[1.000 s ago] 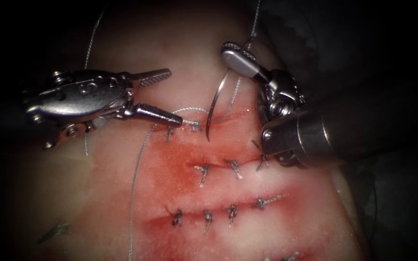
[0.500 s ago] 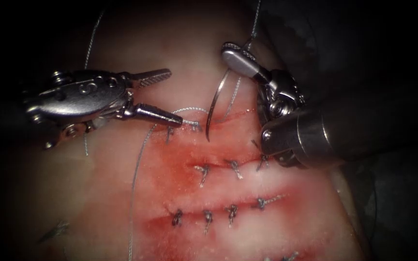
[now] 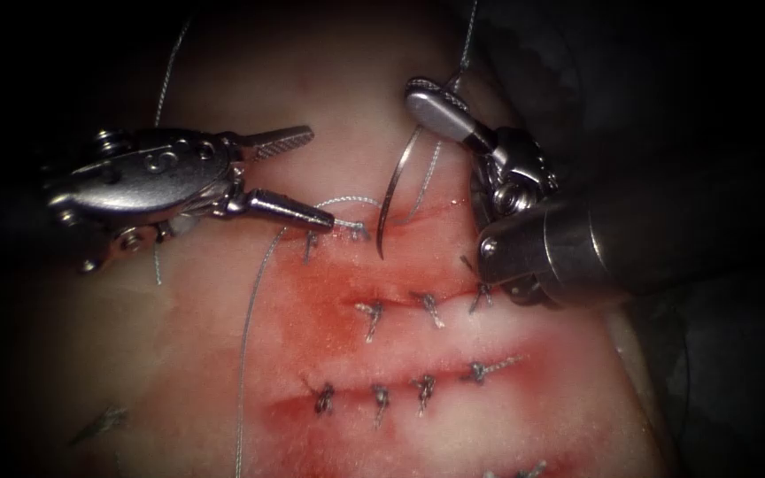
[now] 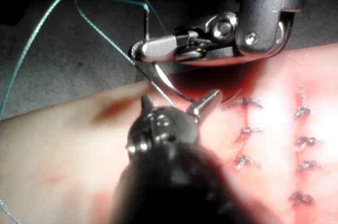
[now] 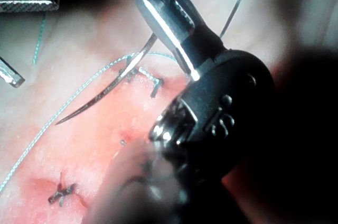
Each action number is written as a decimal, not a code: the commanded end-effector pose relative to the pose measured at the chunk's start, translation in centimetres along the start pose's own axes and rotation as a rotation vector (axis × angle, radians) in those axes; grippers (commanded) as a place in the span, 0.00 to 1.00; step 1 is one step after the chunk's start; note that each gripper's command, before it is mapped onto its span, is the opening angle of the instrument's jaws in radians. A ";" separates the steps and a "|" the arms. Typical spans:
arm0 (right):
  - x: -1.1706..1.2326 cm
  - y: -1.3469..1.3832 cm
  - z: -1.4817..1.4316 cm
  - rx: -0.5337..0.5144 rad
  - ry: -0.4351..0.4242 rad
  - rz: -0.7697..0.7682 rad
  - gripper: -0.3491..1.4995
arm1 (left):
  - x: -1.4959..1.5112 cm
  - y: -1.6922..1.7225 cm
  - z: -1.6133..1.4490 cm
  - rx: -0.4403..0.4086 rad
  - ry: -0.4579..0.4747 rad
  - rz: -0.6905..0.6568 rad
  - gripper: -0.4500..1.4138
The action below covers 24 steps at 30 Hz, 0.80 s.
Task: Wound Closure
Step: Mistakenly stopped early
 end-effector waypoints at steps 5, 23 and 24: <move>0.08 0.00 0.03 -0.002 -0.001 0.002 0.00 | -0.19 0.05 0.04 -0.001 -0.008 0.003 0.61; 0.03 0.07 0.02 -0.080 0.072 0.096 0.03 | -0.15 0.09 -0.02 0.022 -0.012 -0.170 0.12; 0.03 0.08 0.01 -0.049 0.067 0.099 0.00 | -0.14 0.11 -0.03 0.024 -0.012 -0.169 0.03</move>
